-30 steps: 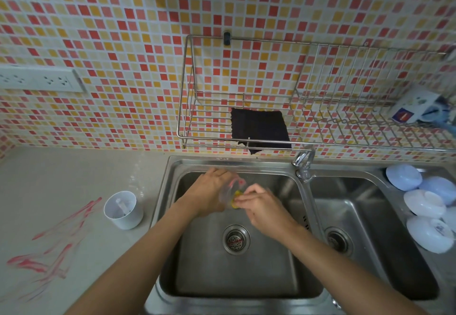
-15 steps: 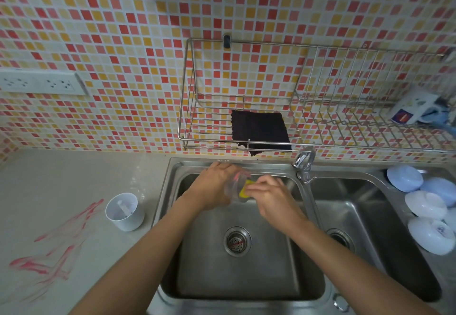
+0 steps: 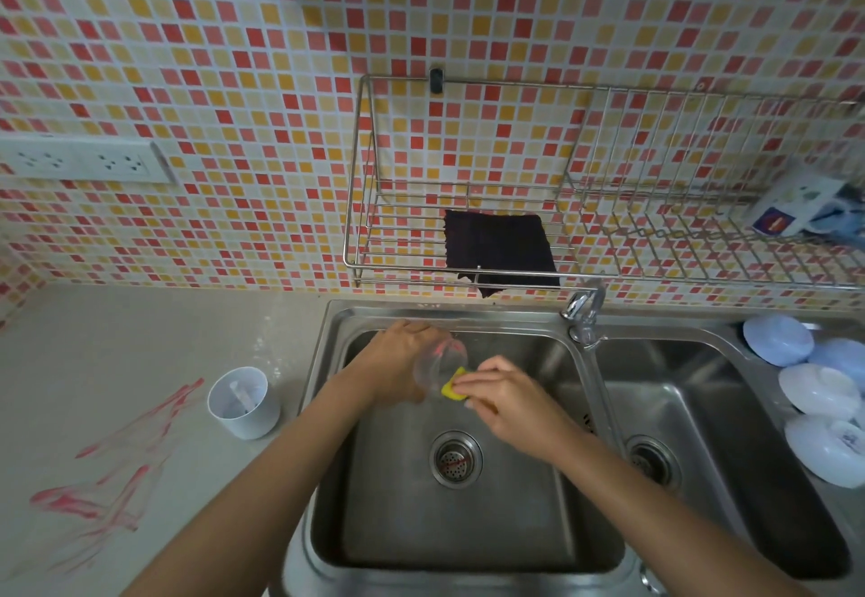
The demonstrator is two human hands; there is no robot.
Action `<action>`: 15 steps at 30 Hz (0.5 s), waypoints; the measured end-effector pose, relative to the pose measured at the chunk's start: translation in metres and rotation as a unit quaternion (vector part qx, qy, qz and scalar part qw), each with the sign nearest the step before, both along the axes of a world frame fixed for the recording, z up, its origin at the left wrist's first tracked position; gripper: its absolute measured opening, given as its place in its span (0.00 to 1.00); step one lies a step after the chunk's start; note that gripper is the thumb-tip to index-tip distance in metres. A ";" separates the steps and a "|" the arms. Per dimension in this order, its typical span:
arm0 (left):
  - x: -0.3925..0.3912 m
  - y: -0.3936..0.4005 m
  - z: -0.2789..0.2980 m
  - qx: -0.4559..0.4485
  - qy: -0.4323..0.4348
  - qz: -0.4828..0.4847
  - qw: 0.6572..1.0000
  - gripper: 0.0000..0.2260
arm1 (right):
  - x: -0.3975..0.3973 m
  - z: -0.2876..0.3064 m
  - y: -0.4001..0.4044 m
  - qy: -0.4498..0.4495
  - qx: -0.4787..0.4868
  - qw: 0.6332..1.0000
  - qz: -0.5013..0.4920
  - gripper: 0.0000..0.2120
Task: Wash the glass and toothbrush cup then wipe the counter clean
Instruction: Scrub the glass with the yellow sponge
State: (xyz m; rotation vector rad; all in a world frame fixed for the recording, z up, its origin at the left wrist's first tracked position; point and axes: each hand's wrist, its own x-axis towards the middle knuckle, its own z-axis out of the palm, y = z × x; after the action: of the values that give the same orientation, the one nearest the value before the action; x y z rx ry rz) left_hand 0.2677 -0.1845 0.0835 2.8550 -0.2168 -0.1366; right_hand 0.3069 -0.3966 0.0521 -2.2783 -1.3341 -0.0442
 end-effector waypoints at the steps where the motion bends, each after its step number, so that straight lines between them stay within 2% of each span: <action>1: 0.000 0.000 -0.001 -0.003 0.003 -0.002 1.000 0.39 | 0.000 0.000 -0.001 -0.016 -0.018 1.000 0.016 0.18; 3: 0.001 -0.001 0.002 -0.028 0.014 -0.003 0.999 0.38 | 0.000 0.003 -0.001 -0.063 -0.030 0.997 0.024 0.17; 6: 0.001 -0.002 0.006 -0.100 0.037 0.014 0.994 0.39 | -0.003 0.011 0.000 -0.122 -0.002 0.992 0.015 0.06; 8: -0.003 -0.003 0.007 -0.160 0.038 0.039 0.986 0.42 | -0.005 0.017 0.000 -0.136 0.023 0.990 0.004 0.06; 12: -0.008 -0.007 -0.001 -0.226 0.007 0.067 0.972 0.47 | -0.009 0.031 0.001 -0.123 0.061 0.990 -0.026 0.08; 15: -0.010 -0.007 -0.002 -0.213 -0.047 0.083 0.972 0.42 | -0.011 0.034 0.004 -0.073 0.086 0.993 -0.032 0.09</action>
State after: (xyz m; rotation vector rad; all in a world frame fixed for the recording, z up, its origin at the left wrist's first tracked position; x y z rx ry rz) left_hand 0.2575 -0.1919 0.0813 2.4389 -0.0191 0.0724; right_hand 0.2960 -0.3923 0.0859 -2.2051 -1.2754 -0.3396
